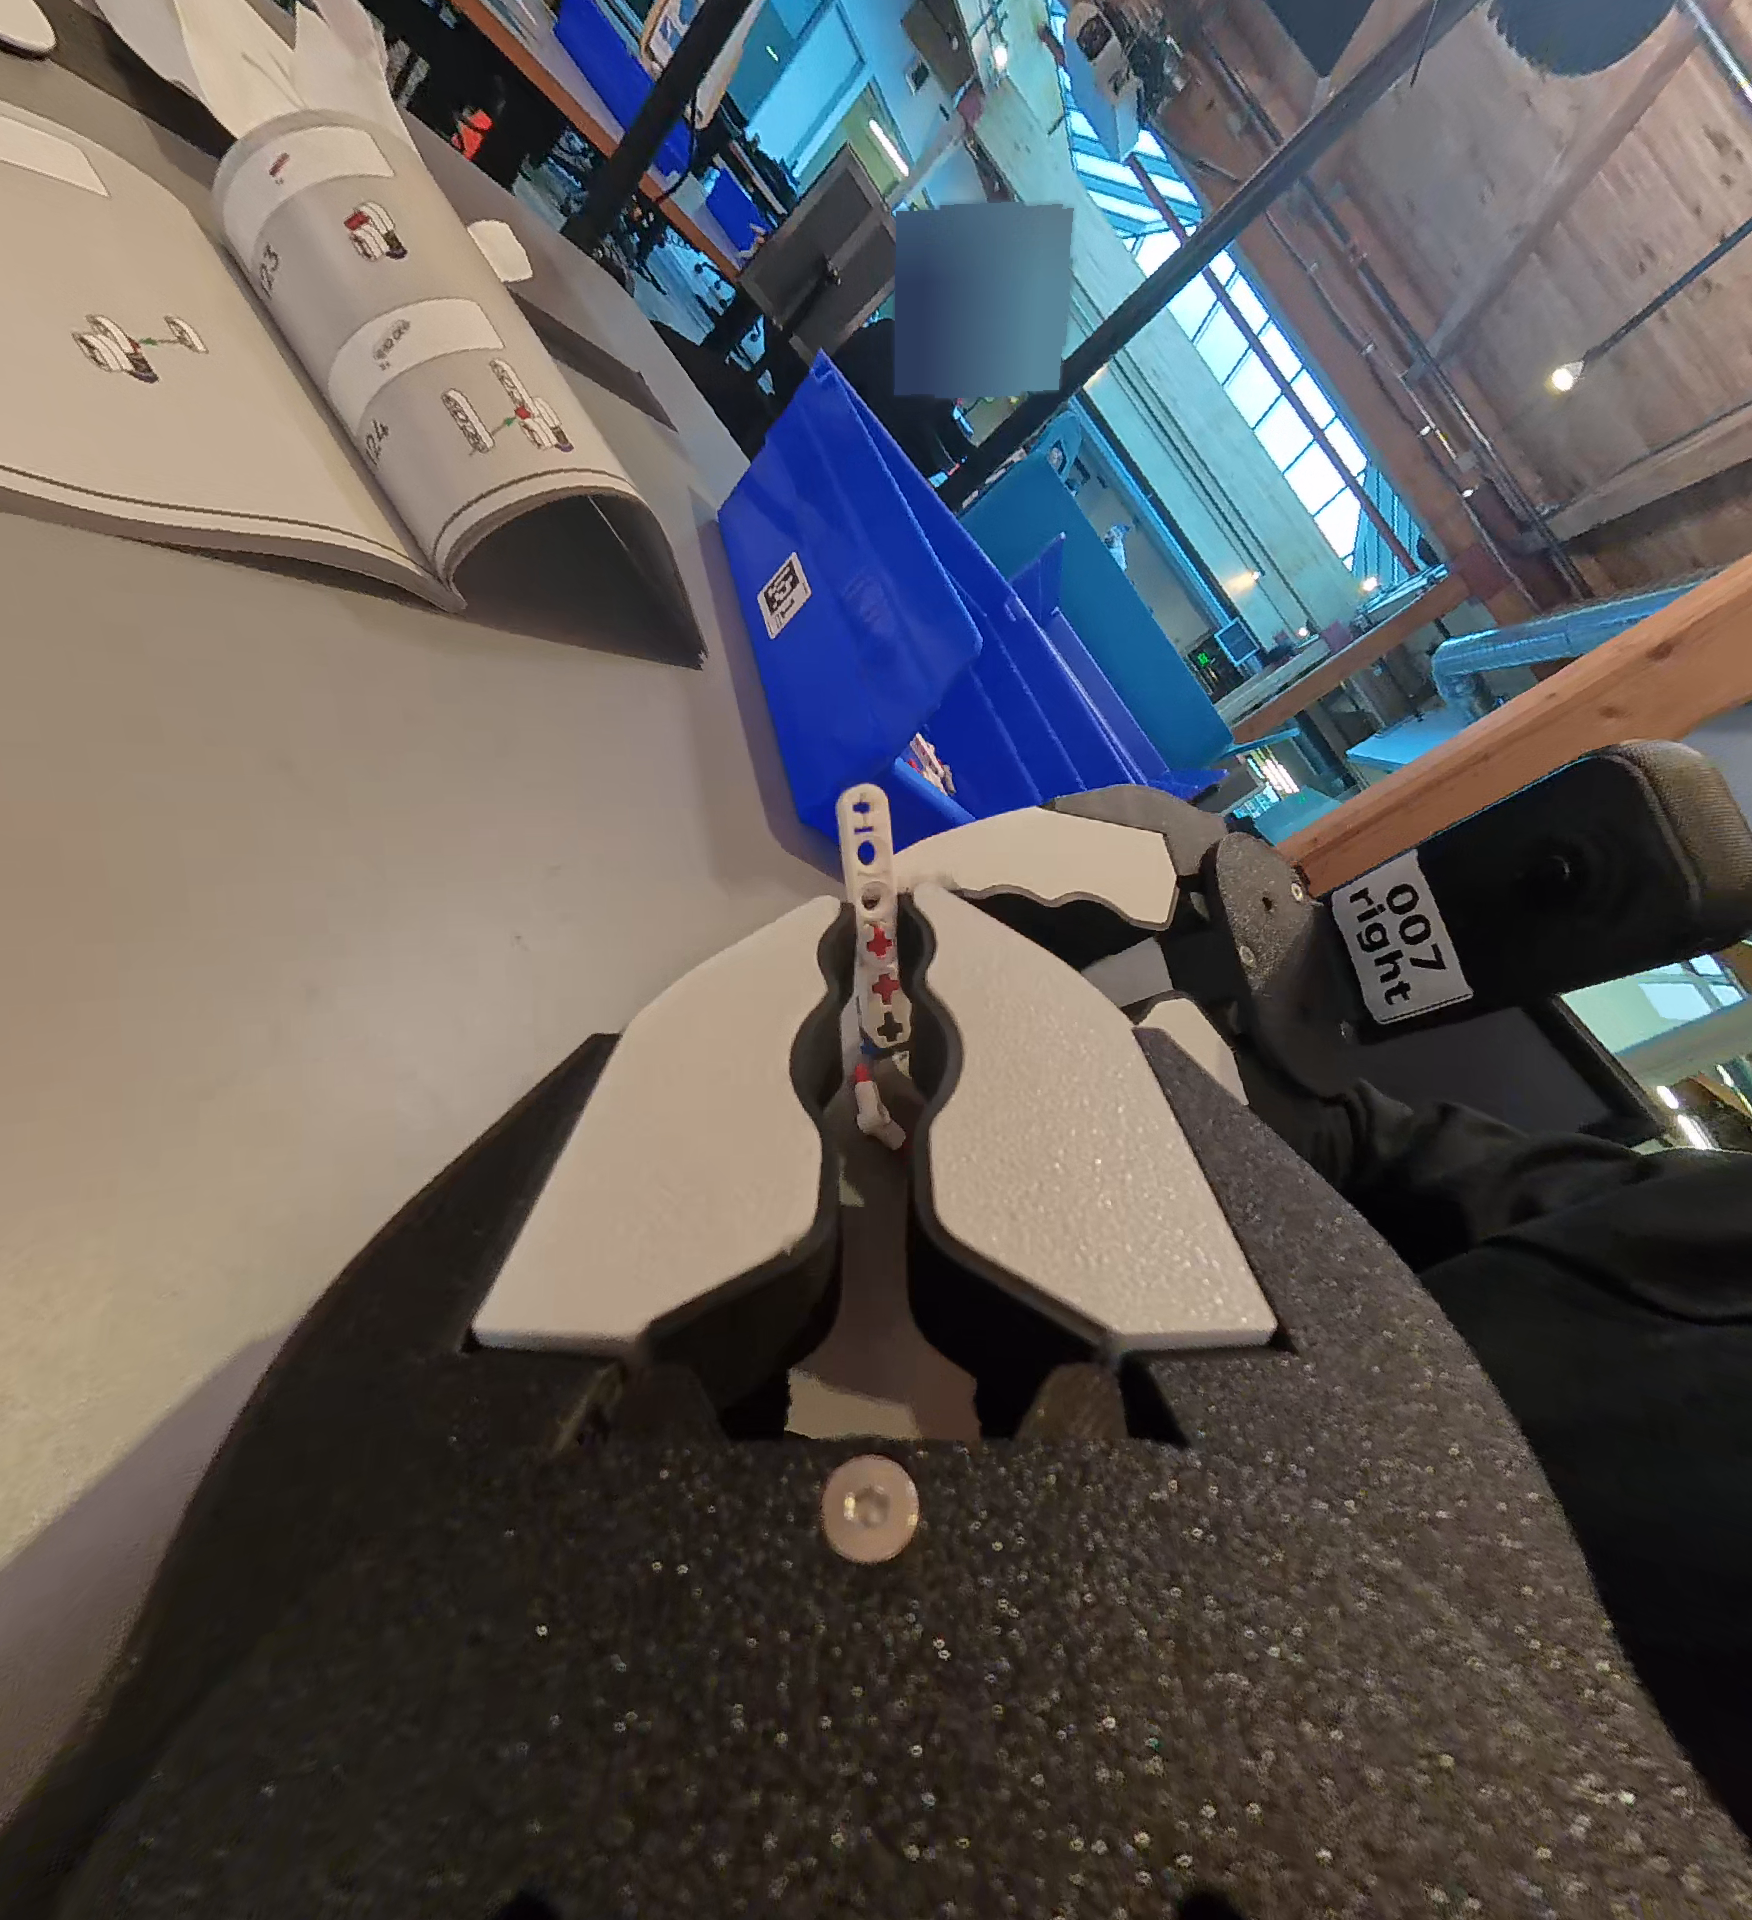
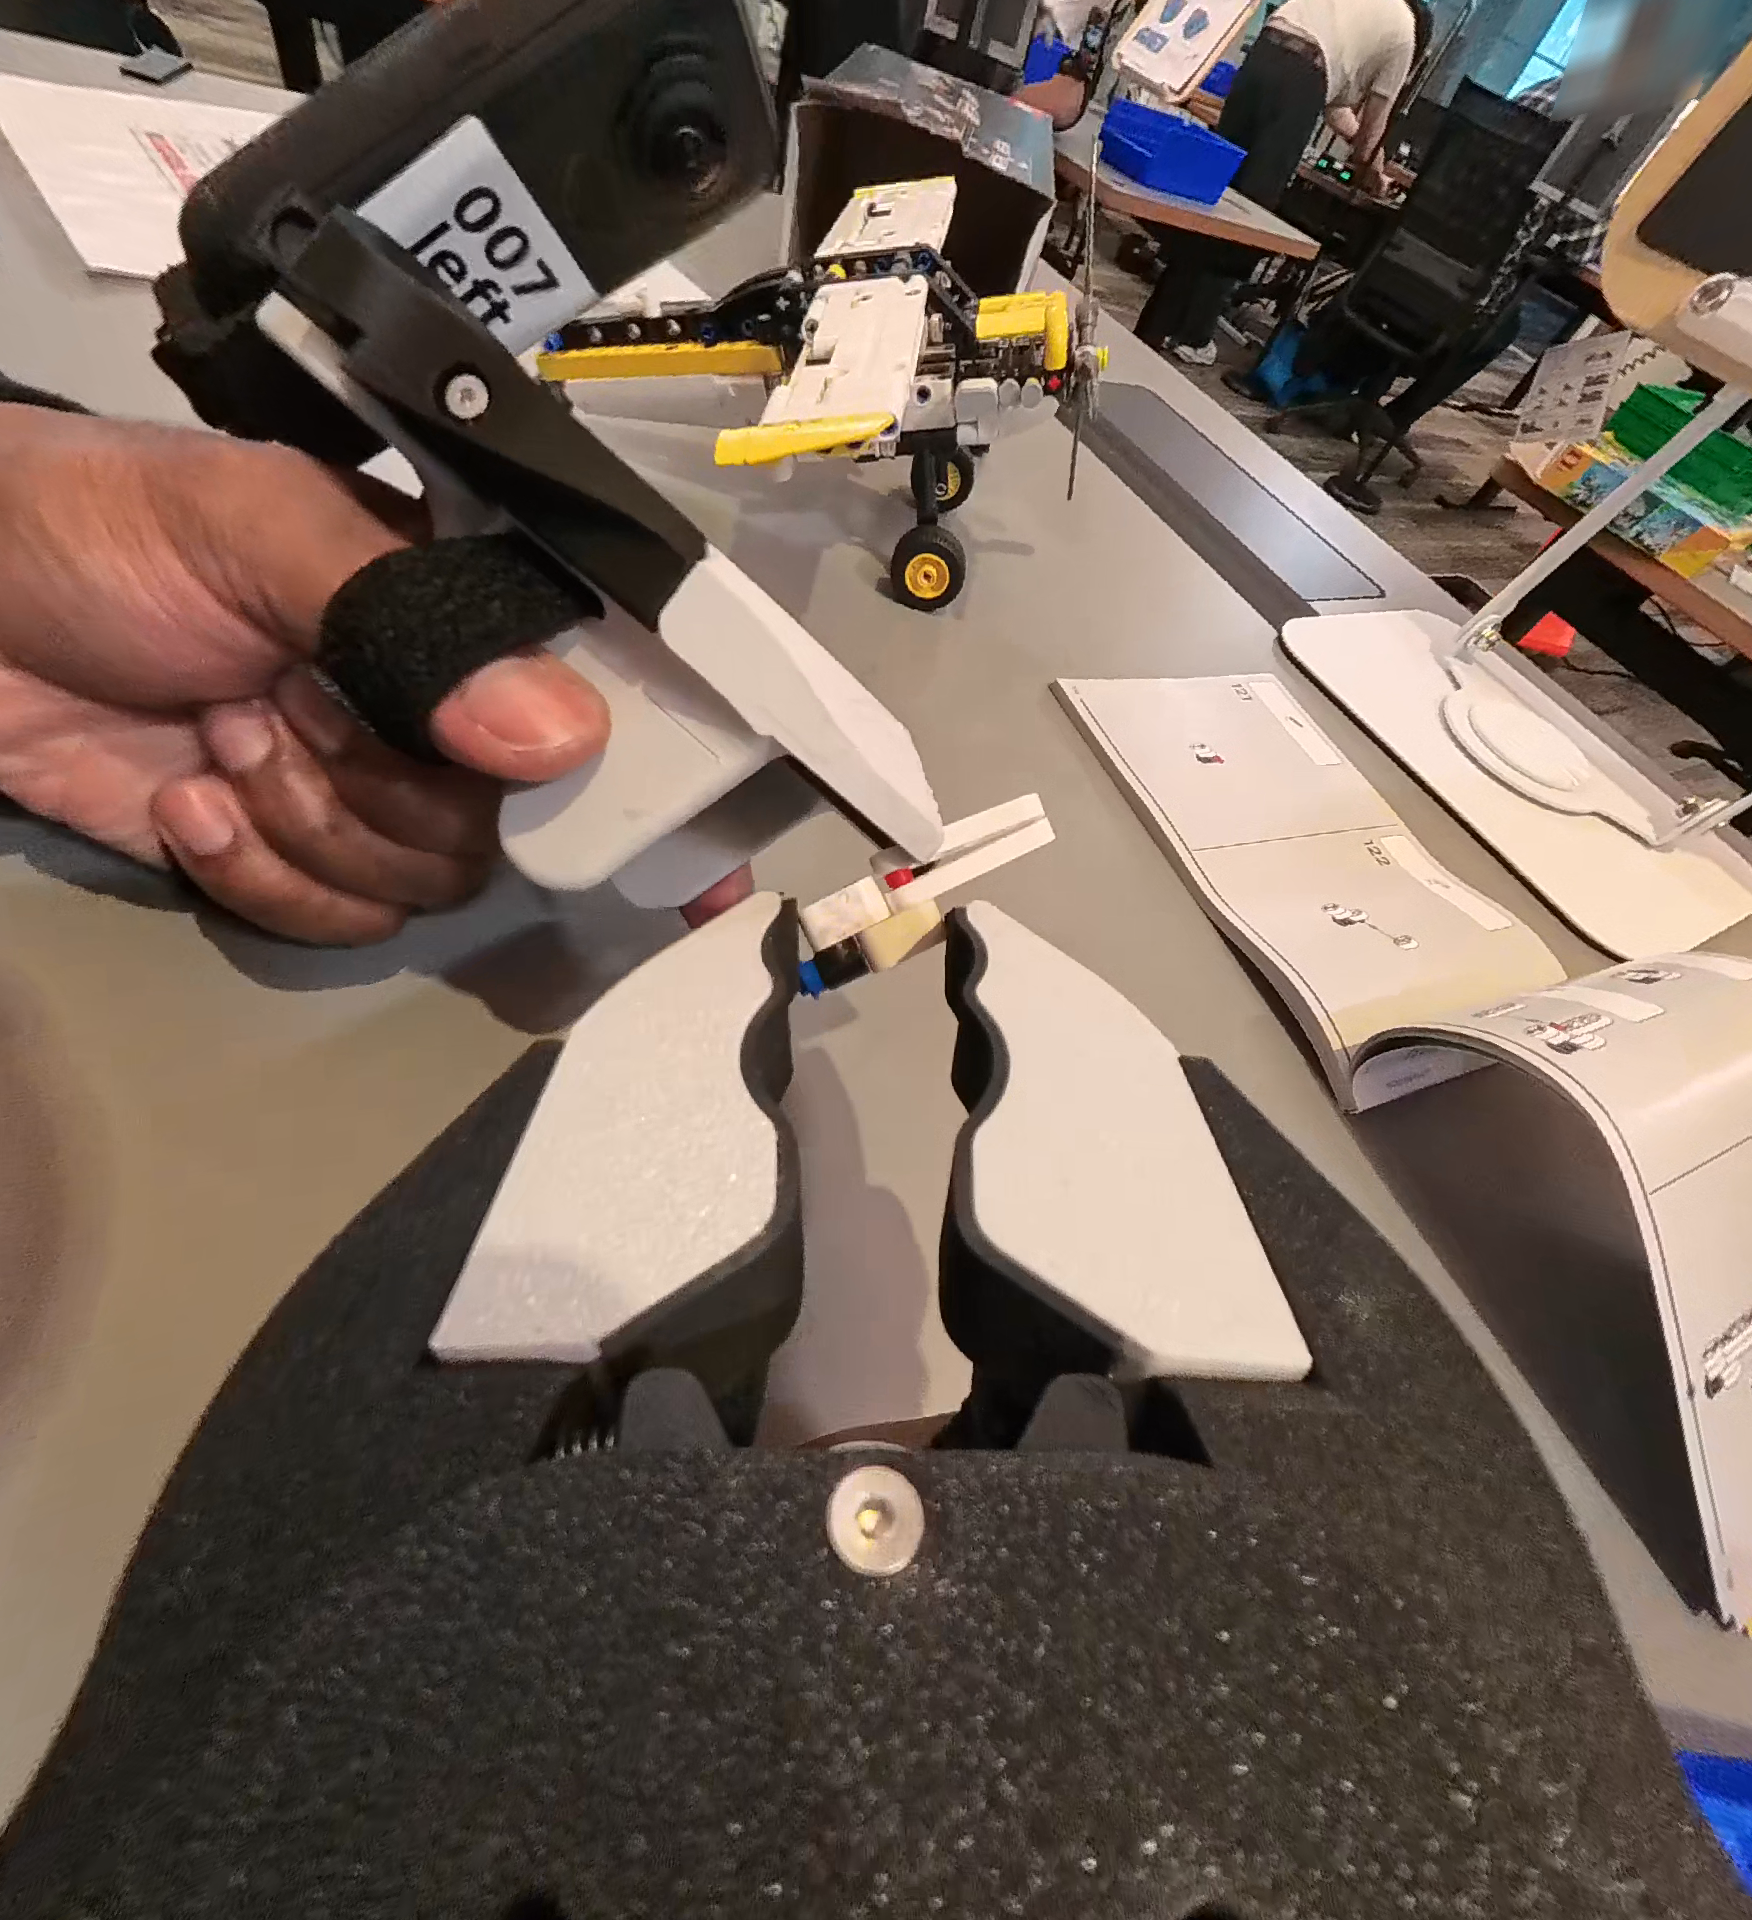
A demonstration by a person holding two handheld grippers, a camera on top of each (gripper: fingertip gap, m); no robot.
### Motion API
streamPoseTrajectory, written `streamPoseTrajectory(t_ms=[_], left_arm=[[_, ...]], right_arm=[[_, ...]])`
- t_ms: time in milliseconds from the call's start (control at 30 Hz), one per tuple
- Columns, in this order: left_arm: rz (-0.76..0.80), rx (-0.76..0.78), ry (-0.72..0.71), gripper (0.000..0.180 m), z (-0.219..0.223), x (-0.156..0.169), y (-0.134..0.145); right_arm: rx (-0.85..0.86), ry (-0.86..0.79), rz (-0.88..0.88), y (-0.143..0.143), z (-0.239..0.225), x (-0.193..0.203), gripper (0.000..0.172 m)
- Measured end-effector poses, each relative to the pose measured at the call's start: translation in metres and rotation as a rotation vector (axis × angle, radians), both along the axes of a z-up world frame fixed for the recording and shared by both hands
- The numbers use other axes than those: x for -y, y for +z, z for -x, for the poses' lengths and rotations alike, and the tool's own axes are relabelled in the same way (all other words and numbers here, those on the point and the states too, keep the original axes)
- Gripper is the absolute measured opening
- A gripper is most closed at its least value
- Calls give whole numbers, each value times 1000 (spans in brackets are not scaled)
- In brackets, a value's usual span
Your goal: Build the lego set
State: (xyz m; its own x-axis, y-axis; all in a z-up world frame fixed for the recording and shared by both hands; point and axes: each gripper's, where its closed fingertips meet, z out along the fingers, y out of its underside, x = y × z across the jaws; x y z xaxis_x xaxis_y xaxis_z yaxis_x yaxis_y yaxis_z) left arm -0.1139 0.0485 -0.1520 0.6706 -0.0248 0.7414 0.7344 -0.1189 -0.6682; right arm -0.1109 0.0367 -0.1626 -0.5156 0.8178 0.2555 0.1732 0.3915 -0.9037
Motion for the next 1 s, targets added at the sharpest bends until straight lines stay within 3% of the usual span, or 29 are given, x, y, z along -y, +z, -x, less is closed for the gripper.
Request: streamPoseTrajectory(t_ms=[1000], left_arm=[[3,-17,46,8,-2,0,-1]], right_arm=[[-32,-24,22,6,-1,4,25]])
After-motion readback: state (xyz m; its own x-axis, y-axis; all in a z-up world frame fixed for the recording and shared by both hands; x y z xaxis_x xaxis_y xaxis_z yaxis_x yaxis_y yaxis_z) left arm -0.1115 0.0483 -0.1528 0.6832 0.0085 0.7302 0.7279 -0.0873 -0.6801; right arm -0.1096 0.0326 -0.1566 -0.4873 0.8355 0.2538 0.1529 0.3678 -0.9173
